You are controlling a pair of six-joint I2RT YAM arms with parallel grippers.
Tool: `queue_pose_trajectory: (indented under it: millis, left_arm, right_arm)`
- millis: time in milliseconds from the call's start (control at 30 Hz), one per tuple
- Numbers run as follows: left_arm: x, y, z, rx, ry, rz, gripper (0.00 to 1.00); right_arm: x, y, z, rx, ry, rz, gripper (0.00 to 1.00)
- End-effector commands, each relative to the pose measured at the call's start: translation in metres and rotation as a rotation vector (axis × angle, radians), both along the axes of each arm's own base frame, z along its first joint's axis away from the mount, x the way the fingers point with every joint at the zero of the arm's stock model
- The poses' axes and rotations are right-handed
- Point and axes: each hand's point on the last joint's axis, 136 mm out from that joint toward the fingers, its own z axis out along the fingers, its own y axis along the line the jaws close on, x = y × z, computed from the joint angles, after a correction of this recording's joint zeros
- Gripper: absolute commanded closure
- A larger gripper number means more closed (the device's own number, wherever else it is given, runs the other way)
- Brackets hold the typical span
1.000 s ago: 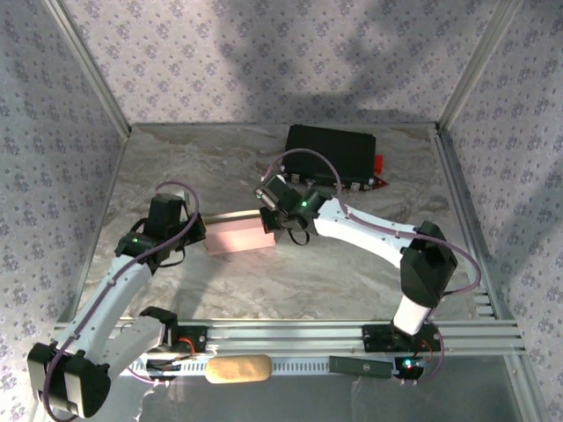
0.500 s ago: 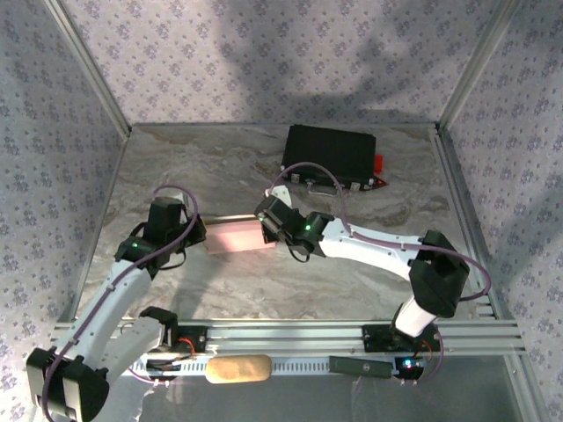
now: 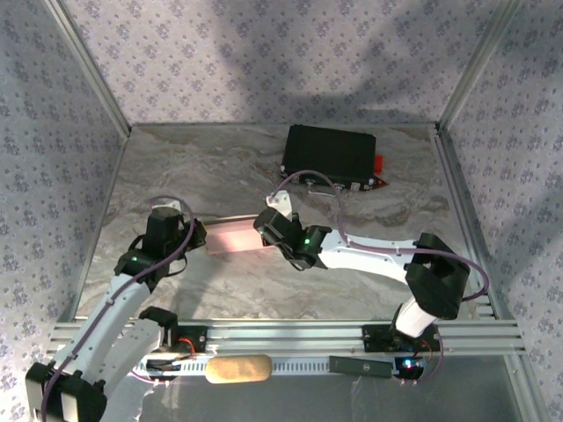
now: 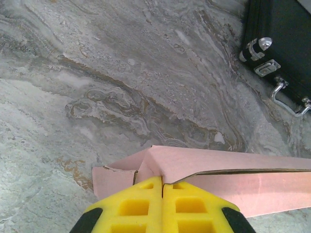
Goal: Fold the paper box
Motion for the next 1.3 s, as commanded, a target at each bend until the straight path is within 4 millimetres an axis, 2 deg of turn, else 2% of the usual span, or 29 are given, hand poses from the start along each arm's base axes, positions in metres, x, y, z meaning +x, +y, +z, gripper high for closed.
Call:
queue_pose_trajectory:
  millis: [0, 233, 333, 467, 533, 733, 1000, 1267]
  left_arm:
    - [-0.04, 0.015, -0.061, 0.078, 0.235, 0.02, 1.0]
    - [-0.045, 0.018, -0.076, 0.069, 0.244, 0.04, 1.0]
    - [-0.044, 0.016, -0.068, 0.057, 0.227, 0.036, 1.0]
    - [-0.041, 0.018, -0.042, 0.079, 0.208, 0.03, 1.0]
    - [-0.041, 0.02, -0.036, 0.087, 0.208, 0.033, 1.0]
    - [-0.046, 0.026, -0.042, 0.095, 0.245, 0.046, 1.0]
    - [-0.039, 0.044, -0.031, 0.133, 0.222, 0.113, 1.0]
    - [-0.036, 0.041, -0.028, 0.102, 0.239, 0.091, 1.0]
  right_arm:
    - [-0.041, -0.044, -0.095, -0.284, 0.21, 0.064, 1.0]
    - [-0.044, -0.039, -0.098, -0.255, 0.149, 0.133, 1.0]
    - [-0.043, -0.037, -0.088, -0.246, 0.155, 0.136, 1.0]
    - [-0.037, -0.034, -0.067, -0.231, 0.173, 0.12, 1.0]
    - [-0.034, -0.035, -0.061, -0.218, 0.185, 0.106, 1.0]
    - [-0.03, -0.043, -0.061, -0.18, 0.26, 0.066, 1.0]
    - [-0.026, -0.037, -0.063, -0.18, 0.284, 0.069, 1.0]
    - [-0.024, -0.033, -0.061, -0.193, 0.283, 0.061, 1.0]
